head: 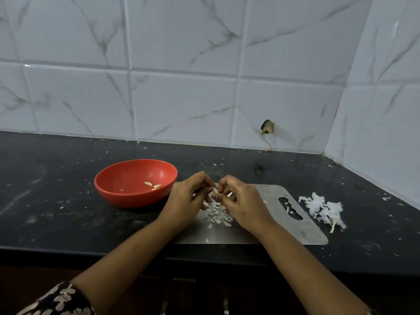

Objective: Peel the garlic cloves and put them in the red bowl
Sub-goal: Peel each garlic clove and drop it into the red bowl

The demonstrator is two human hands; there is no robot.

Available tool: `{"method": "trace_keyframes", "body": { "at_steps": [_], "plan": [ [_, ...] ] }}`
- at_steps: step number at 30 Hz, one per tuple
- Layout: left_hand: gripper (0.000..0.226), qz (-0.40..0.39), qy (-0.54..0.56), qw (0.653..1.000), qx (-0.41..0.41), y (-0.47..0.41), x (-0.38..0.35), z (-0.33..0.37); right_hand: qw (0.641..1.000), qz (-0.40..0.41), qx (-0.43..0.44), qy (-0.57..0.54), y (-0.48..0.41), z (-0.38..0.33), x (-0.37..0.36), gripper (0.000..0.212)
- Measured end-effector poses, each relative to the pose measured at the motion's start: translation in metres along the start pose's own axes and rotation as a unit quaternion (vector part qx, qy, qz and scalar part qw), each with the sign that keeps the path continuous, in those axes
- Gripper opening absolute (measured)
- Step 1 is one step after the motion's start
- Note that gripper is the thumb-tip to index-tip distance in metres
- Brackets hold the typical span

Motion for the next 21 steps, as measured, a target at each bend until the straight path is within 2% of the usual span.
{"method": "trace_keyframes", "body": {
  "at_steps": [14, 21],
  "plan": [
    [0.022, 0.001, -0.010, 1.000, 0.005, 0.0002, -0.0002, -0.0013, 1.000, -0.012, -0.007, 0.005, -0.0001, 0.0024, -0.0016, 0.015],
    [0.018, 0.002, -0.010, 1.000, 0.000, 0.0005, 0.0000, -0.0008, 0.998, -0.017, 0.002, 0.054, 0.0003, -0.0006, -0.0004, 0.013]
  ]
}}
Point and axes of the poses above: each hand's wrist, its own y-axis away from the middle knuckle, its own x-axis out of the back of the hand, z = x × y, the point moved 4 cm from there along -y, towards the middle knuckle, and after that the axes turned 11 degrees about x, right-handed, at the moved point
